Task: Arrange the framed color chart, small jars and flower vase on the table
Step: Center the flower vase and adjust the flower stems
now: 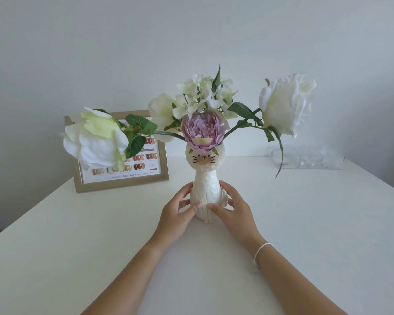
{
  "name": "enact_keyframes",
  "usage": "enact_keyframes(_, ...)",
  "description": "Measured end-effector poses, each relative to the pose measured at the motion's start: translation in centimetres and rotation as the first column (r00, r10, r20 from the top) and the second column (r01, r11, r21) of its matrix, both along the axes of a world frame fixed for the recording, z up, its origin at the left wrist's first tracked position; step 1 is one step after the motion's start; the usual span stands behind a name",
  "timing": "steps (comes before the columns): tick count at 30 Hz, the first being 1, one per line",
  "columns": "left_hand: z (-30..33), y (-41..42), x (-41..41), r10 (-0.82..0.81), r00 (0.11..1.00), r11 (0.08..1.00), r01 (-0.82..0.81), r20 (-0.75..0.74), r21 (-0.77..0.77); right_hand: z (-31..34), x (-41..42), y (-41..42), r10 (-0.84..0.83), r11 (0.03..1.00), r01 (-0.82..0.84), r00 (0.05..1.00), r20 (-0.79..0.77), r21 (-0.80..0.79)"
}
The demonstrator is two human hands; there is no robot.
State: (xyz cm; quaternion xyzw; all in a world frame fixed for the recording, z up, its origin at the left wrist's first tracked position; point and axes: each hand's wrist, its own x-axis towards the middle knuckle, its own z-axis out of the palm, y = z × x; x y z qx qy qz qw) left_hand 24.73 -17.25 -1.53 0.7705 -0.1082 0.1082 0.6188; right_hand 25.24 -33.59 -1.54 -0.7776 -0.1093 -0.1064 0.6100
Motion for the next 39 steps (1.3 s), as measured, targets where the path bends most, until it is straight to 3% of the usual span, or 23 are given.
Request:
enact_keyframes(22, 0.3, -7.6, 18.2, -0.145, 0.989, 0.989, 0.145, -0.006, -0.023, 0.0, 16.0, -6.5, -0.169, 0.986, 0.169, 0.985, 0.031, -0.008)
enact_keyframes(39, 0.3, -8.0, 21.1, -0.171, 0.985, 0.985, 0.171, 0.013, -0.004, 0.3, 18.5, -6.8, -0.187, 0.982, 0.187, 0.982, 0.025, -0.034)
